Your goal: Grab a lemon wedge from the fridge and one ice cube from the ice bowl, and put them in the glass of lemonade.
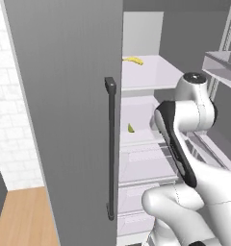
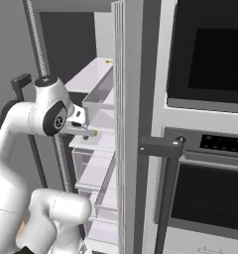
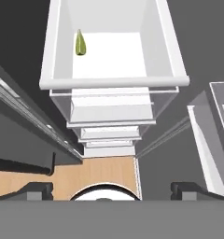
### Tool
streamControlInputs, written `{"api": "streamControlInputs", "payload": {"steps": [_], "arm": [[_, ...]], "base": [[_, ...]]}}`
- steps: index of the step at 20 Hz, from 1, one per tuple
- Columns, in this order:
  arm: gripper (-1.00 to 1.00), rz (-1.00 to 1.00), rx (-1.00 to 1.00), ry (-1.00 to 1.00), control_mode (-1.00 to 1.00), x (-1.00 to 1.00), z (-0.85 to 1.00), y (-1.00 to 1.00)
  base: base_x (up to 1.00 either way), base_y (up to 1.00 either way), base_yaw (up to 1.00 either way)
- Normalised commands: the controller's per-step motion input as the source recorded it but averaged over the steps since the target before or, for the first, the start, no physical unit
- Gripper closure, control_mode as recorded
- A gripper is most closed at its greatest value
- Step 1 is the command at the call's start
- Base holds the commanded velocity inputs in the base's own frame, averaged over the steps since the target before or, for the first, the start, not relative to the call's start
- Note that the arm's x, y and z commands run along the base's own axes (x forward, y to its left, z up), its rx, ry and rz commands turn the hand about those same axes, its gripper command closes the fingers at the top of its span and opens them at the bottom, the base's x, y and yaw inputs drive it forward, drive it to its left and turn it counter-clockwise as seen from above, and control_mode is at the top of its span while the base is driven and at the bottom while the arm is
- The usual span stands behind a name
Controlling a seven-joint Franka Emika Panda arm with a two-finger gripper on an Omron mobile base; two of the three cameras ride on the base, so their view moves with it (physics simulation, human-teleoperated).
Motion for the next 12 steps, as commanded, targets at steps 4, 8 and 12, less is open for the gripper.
{"api": "streamControlInputs", "payload": {"steps": [4, 8, 12], "arm": [[-1.00, 0.21, 0.12, -0.06, -1.00, 0.57, -0.66, -0.12], [-1.00, 0.19, 0.02, 0.00, -1.00, 0.57, -0.54, 0.09], [-1.00, 0.08, -0.01, 0.07, -1.00, 0.51, -0.07, 0.19]], "base": [[0.00, 0.00, 0.00], [0.00, 0.00, 0.00], [0.00, 0.00, 0.00]]}}
